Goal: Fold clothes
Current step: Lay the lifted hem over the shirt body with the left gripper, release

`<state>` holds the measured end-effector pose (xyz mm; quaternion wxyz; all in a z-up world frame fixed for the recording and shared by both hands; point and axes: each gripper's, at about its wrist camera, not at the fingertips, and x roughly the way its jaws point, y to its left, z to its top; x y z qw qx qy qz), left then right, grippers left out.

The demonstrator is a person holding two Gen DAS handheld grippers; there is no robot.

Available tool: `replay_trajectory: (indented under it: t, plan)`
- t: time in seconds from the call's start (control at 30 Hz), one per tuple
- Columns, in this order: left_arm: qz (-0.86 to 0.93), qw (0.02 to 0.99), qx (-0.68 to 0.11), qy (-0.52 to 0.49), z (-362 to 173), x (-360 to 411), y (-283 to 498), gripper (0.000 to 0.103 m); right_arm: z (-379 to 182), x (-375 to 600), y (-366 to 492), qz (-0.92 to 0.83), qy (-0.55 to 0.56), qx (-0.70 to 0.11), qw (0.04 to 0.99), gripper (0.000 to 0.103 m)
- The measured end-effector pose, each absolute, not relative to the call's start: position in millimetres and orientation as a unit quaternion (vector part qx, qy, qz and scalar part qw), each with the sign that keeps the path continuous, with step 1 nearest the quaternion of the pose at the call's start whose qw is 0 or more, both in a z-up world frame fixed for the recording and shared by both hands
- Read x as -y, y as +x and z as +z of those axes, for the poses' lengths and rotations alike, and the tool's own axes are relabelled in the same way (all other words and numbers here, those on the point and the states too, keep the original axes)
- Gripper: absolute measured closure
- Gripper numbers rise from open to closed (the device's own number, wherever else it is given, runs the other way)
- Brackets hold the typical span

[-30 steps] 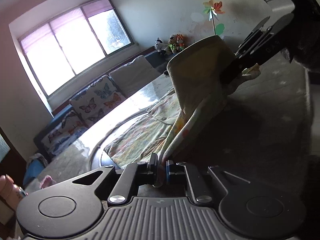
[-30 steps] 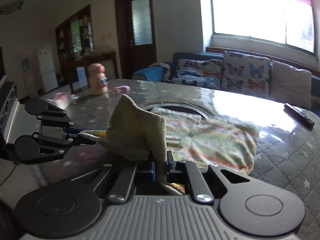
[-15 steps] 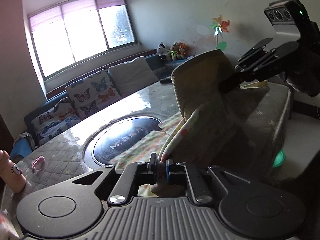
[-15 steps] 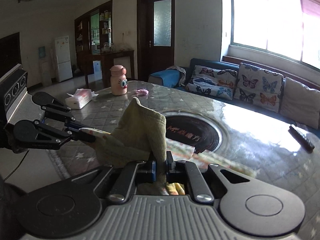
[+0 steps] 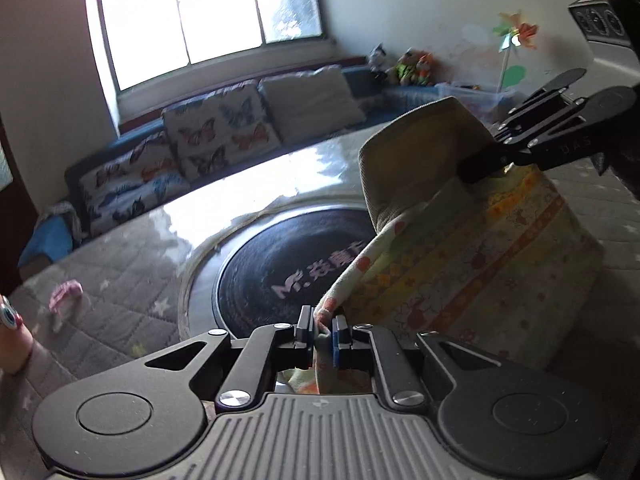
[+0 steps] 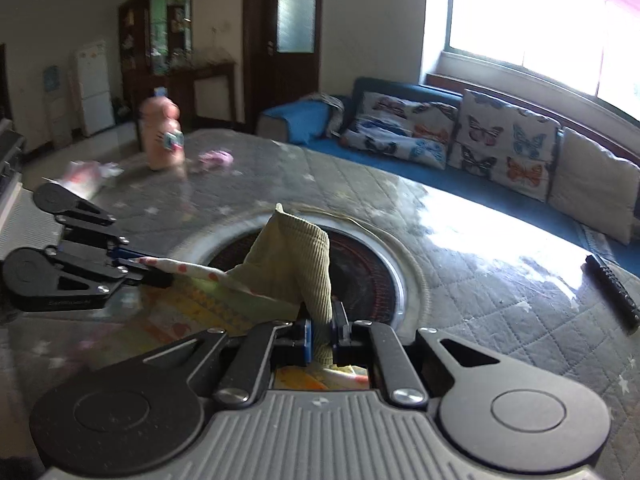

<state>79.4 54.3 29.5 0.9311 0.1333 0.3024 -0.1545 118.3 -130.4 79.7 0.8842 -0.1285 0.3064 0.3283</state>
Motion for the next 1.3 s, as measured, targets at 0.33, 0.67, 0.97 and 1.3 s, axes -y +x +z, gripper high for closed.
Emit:
replay_trajectory:
  t: [0.33,0.67,0.97,1.3]
  plan:
    - [-0.114,0.926,-0.342,0.111,0.8,-57.1,108.2,0.089,30.6,138.4,135.9,0.264,-0.078,-0.314,0.909,0.082]
    - [-0.082,0.929,-0.341,0.118,3.4,-54.5,109.1,0.071,8.1,173.1,108.6,0.227,-0.045,-0.331,0.915,0.070]
    - [-0.047,0.933,-0.338,0.113,13.5,-59.6,111.6,0.056,7.2,209.2,118.2,0.153,-0.006,-0.323,0.934,0.074]
    - [-0.088,0.939,-0.319,0.090,38.6,-24.3,107.8,0.056,18.4,176.8,125.2,0.233,0.012,-0.326,0.916,0.073]
